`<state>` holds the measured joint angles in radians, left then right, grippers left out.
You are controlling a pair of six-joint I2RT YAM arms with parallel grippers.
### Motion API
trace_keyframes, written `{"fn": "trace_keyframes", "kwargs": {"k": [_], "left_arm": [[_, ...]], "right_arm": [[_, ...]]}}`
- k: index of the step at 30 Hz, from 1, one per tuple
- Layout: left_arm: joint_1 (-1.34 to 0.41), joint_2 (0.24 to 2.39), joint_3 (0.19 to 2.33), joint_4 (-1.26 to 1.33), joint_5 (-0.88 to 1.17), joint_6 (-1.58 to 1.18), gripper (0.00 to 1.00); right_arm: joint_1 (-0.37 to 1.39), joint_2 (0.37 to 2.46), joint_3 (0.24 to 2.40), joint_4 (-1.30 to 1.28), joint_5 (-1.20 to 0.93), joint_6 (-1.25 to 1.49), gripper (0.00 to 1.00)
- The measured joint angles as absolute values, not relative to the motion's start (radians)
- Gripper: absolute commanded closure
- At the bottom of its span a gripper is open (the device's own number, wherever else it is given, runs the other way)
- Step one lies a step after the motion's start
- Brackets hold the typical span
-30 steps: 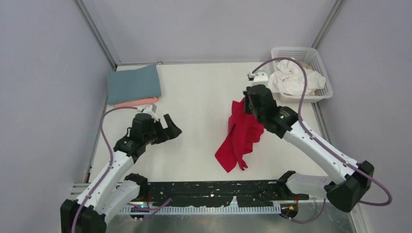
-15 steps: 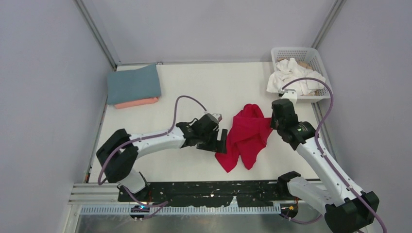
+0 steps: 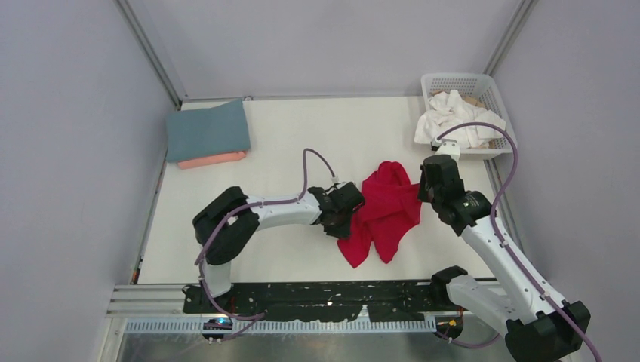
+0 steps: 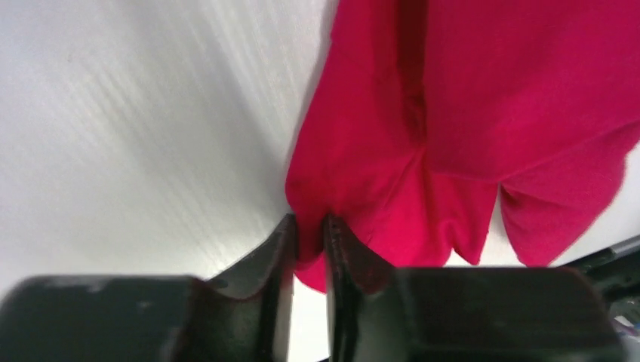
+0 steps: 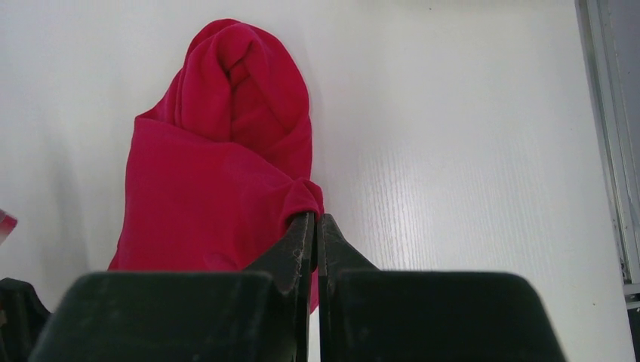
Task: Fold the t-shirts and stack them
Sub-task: Flatten out the tshirt
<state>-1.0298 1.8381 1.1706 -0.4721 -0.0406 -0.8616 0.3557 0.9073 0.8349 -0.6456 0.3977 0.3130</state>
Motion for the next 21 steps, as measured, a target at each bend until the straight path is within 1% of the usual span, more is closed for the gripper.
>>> {"fn": "trace_keyframes", "kwargs": {"k": [1, 5, 8, 10, 13, 16, 18, 21], "left_arm": [[-1.036, 1.861, 1.198, -0.493, -0.052, -0.866, 1.00], [-1.061, 1.938, 1.306, -0.546, -0.064, -0.865, 1.00], [-1.068, 1.935, 1.305, -0.556, -0.091, -0.871, 1.00], [-1.070, 1.906, 1.280, -0.578, -0.151, -0.875, 1.00], [-1.065, 1.799, 1.227, -0.664, -0.308, -0.866, 1.00], [-1.008, 1.637, 1.219, -0.725, -0.451, -0.828, 1.00], [-0.935, 1.513, 1.243, -0.757, -0.557, -0.797, 1.00], [-0.863, 1.383, 1.321, -0.791, -0.725, -0.741, 1.00]], "right_arm": [[0.356, 0.907, 0.835, -0.644, 0.398, 0.313, 0.95], [0.356, 0.899, 0.834, -0.640, 0.403, 0.313, 0.95], [0.355, 0.896, 0.834, -0.633, 0.411, 0.313, 0.95], [0.348, 0.897, 0.834, -0.628, 0.424, 0.313, 0.95], [0.321, 0.911, 0.847, -0.624, 0.453, 0.312, 0.95], [0.280, 0.939, 0.901, -0.612, 0.478, 0.307, 0.95], [0.263, 0.950, 0.959, -0.599, 0.491, 0.295, 0.95], [0.257, 0.954, 1.076, -0.580, 0.492, 0.260, 0.94]]}}
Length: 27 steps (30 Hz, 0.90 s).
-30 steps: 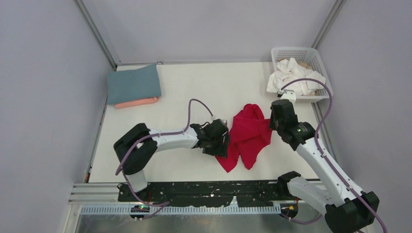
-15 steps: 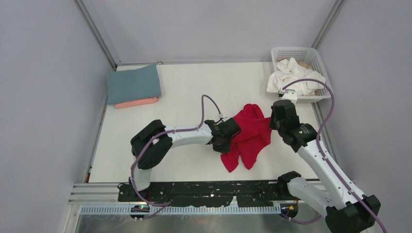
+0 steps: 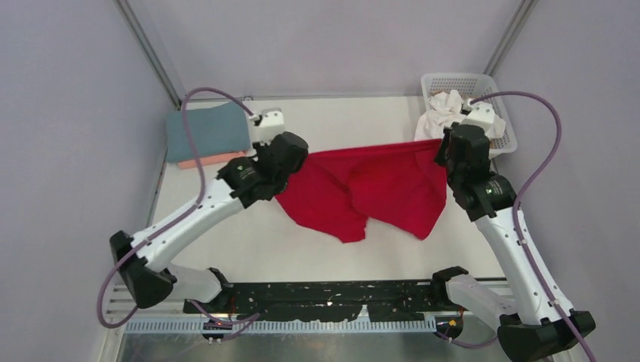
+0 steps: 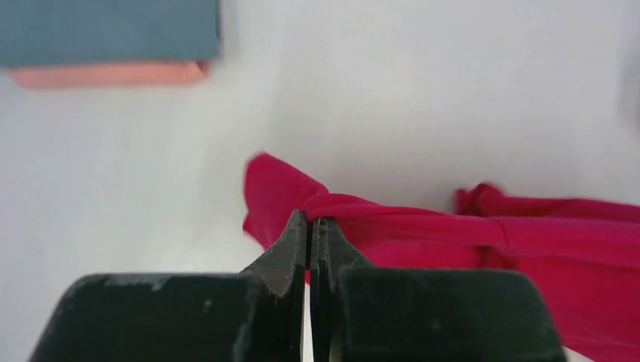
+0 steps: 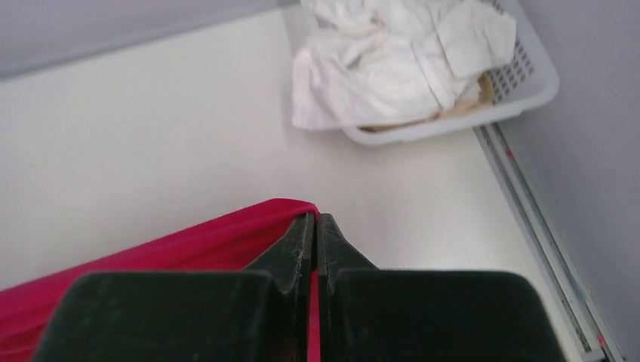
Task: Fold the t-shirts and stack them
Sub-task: Flatten out the tshirt
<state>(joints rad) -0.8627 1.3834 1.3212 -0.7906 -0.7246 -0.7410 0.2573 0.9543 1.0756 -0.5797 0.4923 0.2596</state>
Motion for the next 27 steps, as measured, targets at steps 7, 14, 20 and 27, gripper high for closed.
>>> {"fn": "trace_keyframes", "kwargs": {"k": [7, 14, 20, 27], "left_arm": [[-0.904, 1.084, 1.462, -0.633, -0.915, -0.419, 1.00], [-0.987, 0.824, 1.530, -0.434, -0.750, -0.036, 1.00], [-1.000, 0.818, 1.732, -0.522, -0.527, 0.071, 1.00], [-1.000, 0.838, 1.738, -0.514, -0.509, 0.184, 1.00]], "right_arm": [[0.272, 0.917, 1.373, -0.509, 0.356, 0.131, 0.95], [0.276, 0.824, 1.612, -0.509, 0.015, 0.030, 0.95], [0.274, 0.773, 1.740, -0.534, -0.130, 0.009, 0.95], [0.273, 0.775, 1.782, -0.591, -0.122, 0.021, 0.95]]}}
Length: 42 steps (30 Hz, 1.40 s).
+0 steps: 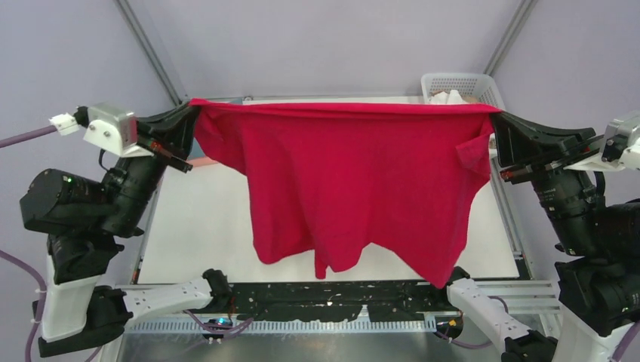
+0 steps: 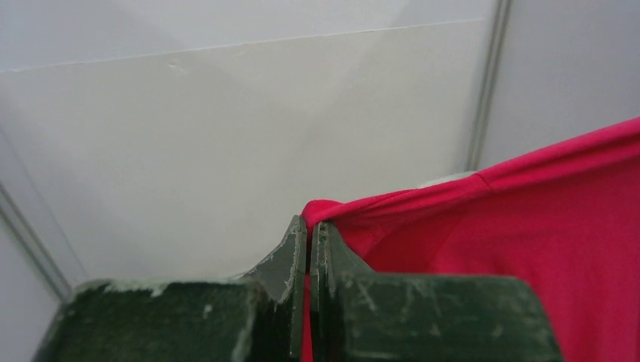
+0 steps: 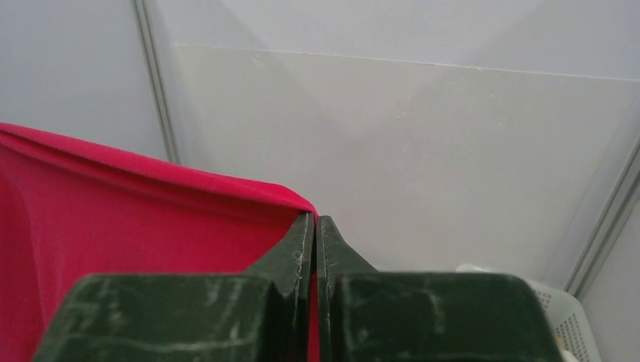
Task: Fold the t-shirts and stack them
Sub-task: Flatten out the tshirt
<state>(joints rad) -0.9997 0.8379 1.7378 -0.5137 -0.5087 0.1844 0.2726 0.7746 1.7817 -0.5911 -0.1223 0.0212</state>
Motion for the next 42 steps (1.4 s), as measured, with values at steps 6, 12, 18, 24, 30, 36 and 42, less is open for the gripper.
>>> {"fn": "trace_keyframes", "kwargs": {"k": [6, 12, 18, 24, 30, 36, 42], "left_arm": [[-0.903, 1.030, 1.772, -0.369, -0.638, 0.315, 1.00], [-0.539, 1.477, 1.927, -0.480, -0.512, 0.103, 0.78], [-0.431, 2.055, 2.048, -0.665, -0.405, -0.059, 0.26], [-0.371, 2.259, 2.113, -0.850, -0.329, -0.168, 0.00], [-0.360, 1.923, 1.835, -0.765, -0.230, -0.269, 0.01], [-0.382, 1.569, 1.406, -0.670, -0.088, -0.385, 0.00], [-0.420, 1.478, 1.042, -0.646, 0.068, -0.472, 0.00]], "right_arm": [[0.271, 0.852, 1.783, -0.626, 0.004, 0.041, 0.93], [0.266, 1.056, 1.614, -0.606, 0.223, 0.101, 0.92], [0.237, 1.546, 1.539, -0.600, 0.364, 0.170, 0.37], [0.234, 1.925, 1.613, -0.672, 0.405, 0.195, 0.00], [0.263, 1.727, 1.521, -0.628, 0.379, 0.216, 0.05], [0.310, 1.405, 1.199, -0.532, 0.277, 0.286, 0.05], [0.332, 1.354, 0.956, -0.509, 0.160, 0.348, 0.05]]}}
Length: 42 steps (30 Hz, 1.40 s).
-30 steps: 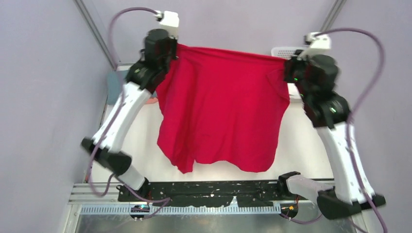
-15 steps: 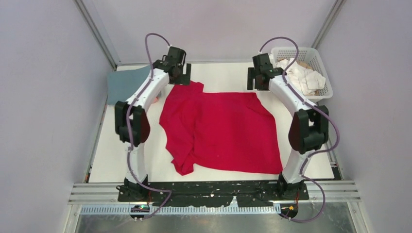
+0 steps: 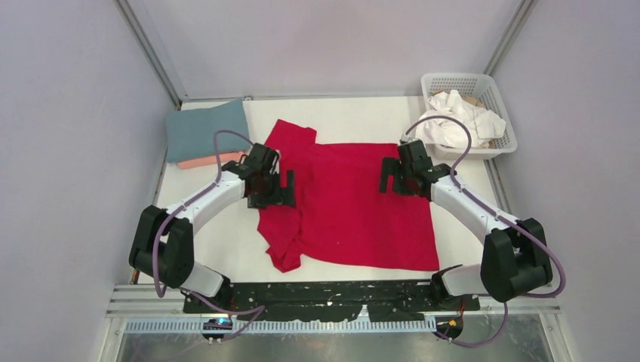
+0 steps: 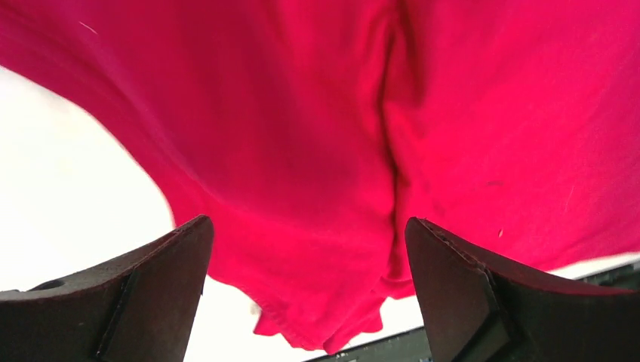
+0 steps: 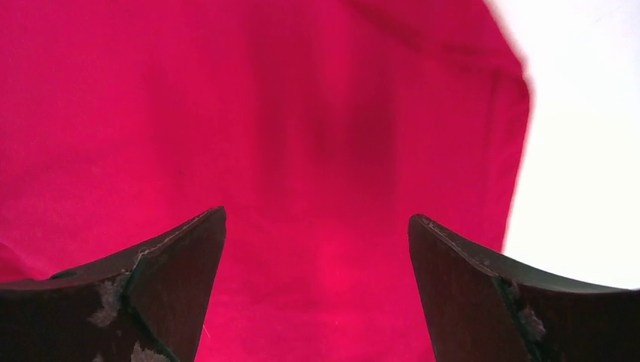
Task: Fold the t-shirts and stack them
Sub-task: Flatten out the tshirt
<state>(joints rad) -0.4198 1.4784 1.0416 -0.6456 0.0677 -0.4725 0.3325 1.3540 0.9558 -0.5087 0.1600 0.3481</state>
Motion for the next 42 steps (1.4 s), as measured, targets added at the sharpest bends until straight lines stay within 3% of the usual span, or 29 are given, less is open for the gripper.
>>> {"fn": "trace_keyframes", "kwargs": {"k": [7, 14, 21, 29, 36, 42], "left_arm": [[-0.446, 1.519, 0.955, -0.557, 0.225, -0.552, 0.00], [-0.457, 1.570, 0.891, -0.525, 0.244, -0.600, 0.00], [-0.514, 1.391, 0.707, -0.509, 0.272, -0.683, 0.00], [-0.646, 1.166, 0.567, -0.686, 0.262, -0.802, 0.00], [-0.643, 1.082, 0.724, -0.831, 0.207, -0.780, 0.00], [-0.514, 1.284, 0.983, -0.740, 0.176, -0.708, 0.00]], "right_arm": [[0.339, 1.396, 0.817, -0.445, 0.052, 0.396, 0.05], [0.340, 1.486, 0.772, -0.357, 0.016, 0.396, 0.05], [0.358, 1.367, 0.659, -0.314, -0.022, 0.400, 0.05], [0.431, 1.173, 0.583, -0.588, -0.075, 0.424, 0.05], [0.448, 1.099, 0.680, -0.717, 0.059, 0.422, 0.05], [0.439, 1.322, 0.917, -0.635, 0.289, 0.419, 0.05]]}}
